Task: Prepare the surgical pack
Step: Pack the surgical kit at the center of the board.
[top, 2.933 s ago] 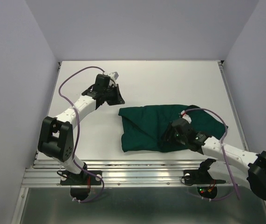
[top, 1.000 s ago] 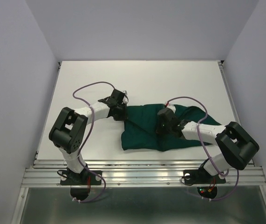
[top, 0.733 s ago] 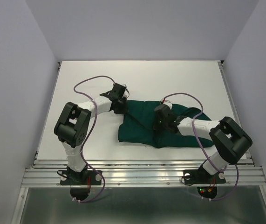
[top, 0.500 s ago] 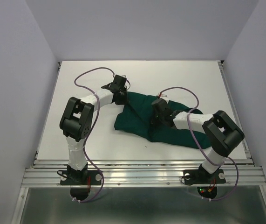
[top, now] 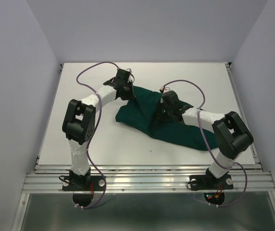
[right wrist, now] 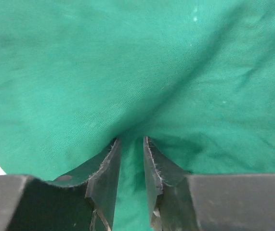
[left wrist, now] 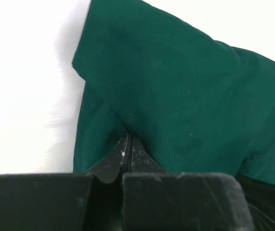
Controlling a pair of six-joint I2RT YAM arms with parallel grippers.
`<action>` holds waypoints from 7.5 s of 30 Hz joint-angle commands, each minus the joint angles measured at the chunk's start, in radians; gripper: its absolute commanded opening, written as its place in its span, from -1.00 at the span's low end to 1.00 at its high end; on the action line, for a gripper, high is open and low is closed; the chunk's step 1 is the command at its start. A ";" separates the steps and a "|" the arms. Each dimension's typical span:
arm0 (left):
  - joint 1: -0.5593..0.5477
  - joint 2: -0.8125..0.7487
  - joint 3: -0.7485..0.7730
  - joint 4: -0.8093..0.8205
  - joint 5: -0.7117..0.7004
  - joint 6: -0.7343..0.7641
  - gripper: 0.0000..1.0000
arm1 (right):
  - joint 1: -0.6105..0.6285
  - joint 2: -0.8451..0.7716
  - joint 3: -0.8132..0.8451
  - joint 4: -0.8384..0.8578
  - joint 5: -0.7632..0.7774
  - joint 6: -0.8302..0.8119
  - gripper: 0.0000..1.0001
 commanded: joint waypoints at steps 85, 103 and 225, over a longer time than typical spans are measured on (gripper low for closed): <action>0.200 -0.079 -0.001 -0.077 0.053 0.068 -1.00 | -0.522 -0.107 -0.177 -0.159 0.191 0.063 -0.99; 0.217 -0.087 0.005 -0.077 0.059 0.055 -1.00 | -0.570 0.279 0.216 -0.146 0.162 -0.023 -0.99; -0.071 0.249 0.100 0.074 0.289 -0.090 -1.00 | 0.058 0.105 0.761 -0.143 -0.306 0.129 -0.99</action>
